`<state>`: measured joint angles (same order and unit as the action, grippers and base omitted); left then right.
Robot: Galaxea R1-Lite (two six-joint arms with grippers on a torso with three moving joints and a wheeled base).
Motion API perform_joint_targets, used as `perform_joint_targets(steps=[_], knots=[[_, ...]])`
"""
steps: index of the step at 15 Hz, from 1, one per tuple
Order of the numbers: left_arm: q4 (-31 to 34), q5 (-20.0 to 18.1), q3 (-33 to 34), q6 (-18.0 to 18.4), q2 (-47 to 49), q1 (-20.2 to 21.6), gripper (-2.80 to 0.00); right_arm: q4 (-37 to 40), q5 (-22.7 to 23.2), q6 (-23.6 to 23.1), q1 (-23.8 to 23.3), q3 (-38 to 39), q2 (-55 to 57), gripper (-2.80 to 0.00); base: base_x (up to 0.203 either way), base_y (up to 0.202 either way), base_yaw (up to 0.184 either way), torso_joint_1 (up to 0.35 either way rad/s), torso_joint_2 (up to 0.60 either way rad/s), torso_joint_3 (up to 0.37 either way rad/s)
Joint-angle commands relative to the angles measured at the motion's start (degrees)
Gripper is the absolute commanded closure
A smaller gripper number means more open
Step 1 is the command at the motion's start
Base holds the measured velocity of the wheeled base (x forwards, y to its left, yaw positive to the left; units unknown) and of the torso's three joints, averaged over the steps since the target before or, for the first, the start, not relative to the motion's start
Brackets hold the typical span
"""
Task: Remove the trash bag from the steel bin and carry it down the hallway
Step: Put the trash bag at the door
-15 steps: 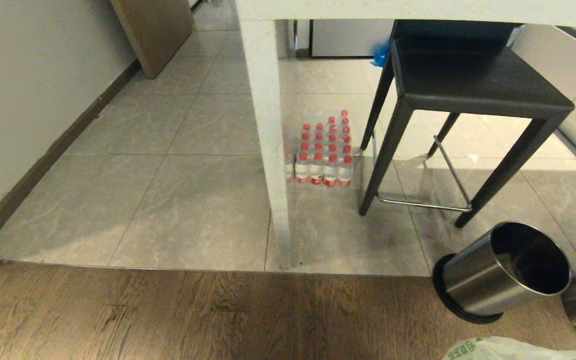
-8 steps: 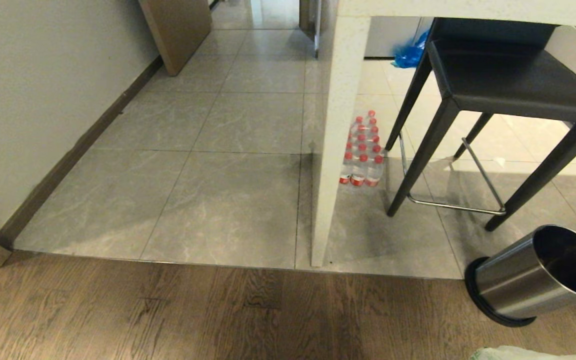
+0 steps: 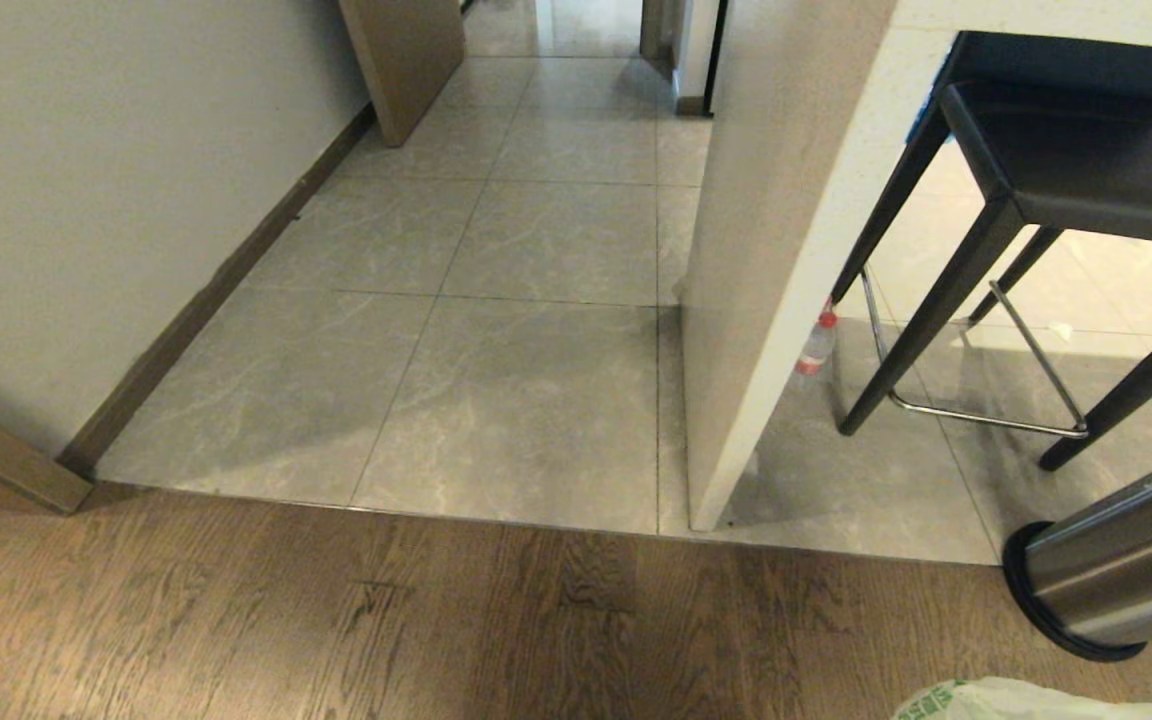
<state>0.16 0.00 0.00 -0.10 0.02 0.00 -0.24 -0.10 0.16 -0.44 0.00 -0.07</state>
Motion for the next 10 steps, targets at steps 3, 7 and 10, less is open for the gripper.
perform_joint_targets(steps=[3, 7, 10], knots=[[0.0, 0.0, 0.0, 0.0, 0.0, 0.0, 0.00, 0.0, 0.0, 0.0, 0.0, 0.0, 0.1, 0.00, 0.000, 0.187, 0.010, 0.003, 0.00, 0.003], [0.0, 0.0, 0.0, 0.0, 0.0, 0.0, 0.00, 0.0, 0.0, 0.0, 0.0, 0.0, 0.1, 0.00, 0.000, 0.192, 0.010, 0.002, 0.00, 0.001], [0.0, 0.0, 0.0, 0.0, 0.0, 0.0, 0.00, 0.0, 0.0, 0.0, -0.1, 0.0, 0.1, 0.00, 0.000, 0.191, 0.009, 0.001, 0.00, 0.002]])
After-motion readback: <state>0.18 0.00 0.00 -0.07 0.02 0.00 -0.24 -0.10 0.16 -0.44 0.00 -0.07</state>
